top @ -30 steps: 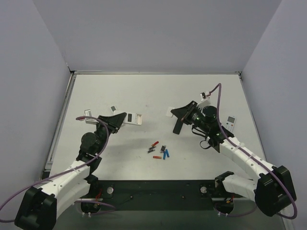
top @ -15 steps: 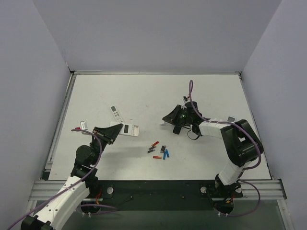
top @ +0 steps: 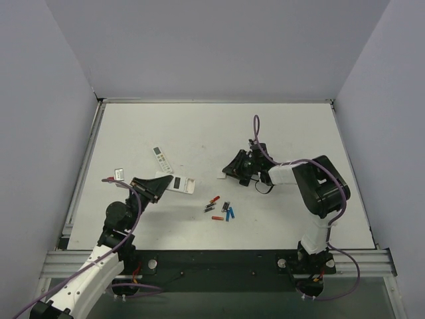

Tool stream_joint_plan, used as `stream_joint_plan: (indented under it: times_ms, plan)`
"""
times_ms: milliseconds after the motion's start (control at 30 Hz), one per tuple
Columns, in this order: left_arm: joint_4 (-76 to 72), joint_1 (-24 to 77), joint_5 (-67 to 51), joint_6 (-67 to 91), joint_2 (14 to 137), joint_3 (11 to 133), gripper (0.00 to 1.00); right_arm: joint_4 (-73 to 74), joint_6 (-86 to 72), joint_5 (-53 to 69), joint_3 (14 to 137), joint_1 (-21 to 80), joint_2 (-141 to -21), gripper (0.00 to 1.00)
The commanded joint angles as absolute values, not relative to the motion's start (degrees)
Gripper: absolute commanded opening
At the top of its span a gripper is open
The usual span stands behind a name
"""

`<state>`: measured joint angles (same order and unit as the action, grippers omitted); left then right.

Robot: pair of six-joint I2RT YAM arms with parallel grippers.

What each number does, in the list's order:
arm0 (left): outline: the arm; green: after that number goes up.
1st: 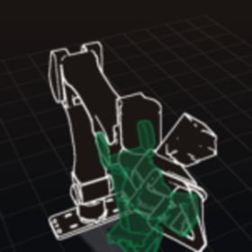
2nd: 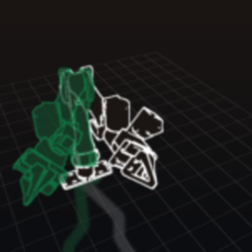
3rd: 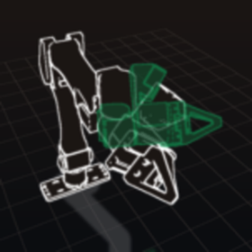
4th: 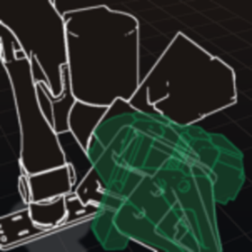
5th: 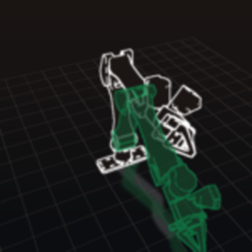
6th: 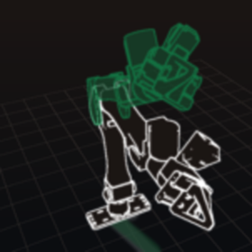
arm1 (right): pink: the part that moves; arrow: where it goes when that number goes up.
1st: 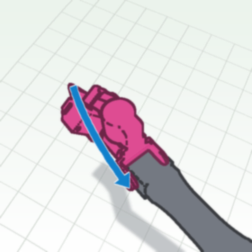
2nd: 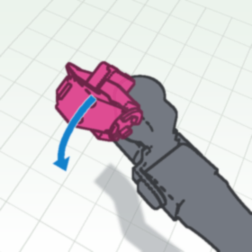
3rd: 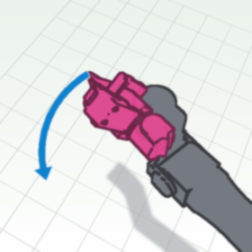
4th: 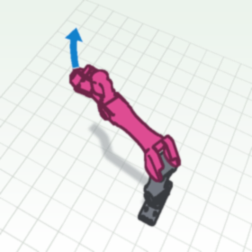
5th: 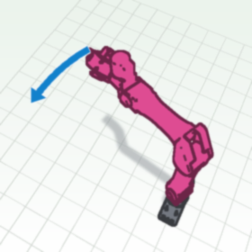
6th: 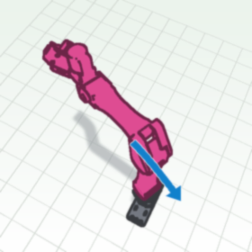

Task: Load the batteries into the remote control
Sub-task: Place the battery cover at the center of the board.

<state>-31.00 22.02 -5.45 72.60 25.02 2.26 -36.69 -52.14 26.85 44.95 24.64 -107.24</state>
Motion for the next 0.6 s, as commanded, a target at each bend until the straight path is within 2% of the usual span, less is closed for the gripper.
stream_joint_plan:
  times_ms: [0,167,200,300,367,400,500,567]
  plan:
    - [-34.28,21.80,-7.03,73.30,25.75,1.14,0.00,-24.97,-46.16,19.62,45.79,24.26,-103.54,0.28]
    - [-34.45,21.80,-7.12,73.39,26.01,1.23,0.00,-15.58,-42.02,15.47,46.75,24.70,-98.27,0.41]
    - [-34.45,21.88,-7.29,73.30,25.93,1.32,0.00,-14.25,-41.23,14.86,46.93,25.05,-97.39,0.49]
    - [-34.02,21.71,-7.73,73.21,25.58,1.49,0.00,-9.59,-36.75,13.36,47.63,26.36,-93.35,0.60]
    - [-33.49,21.80,-7.91,73.21,24.96,1.49,0.00,-5.73,-33.59,11.70,47.81,28.38,-89.75,0.63]
    - [-32.79,21.71,-8.00,73.13,24.70,1.49,0.00,-4.32,-32.62,11.17,48.33,29.08,-88.69,0.74]
    - [-31.39,21.80,-8.17,73.04,23.56,1.41,0.00,2.35,-29.45,9.41,49.48,32.77,-85.61,0.91]
    - [-30.50,21.71,-8.17,72.86,22.85,1.32,0.00,6.32,-28.92,8.09,49.92,35.41,-83.77,0.93]
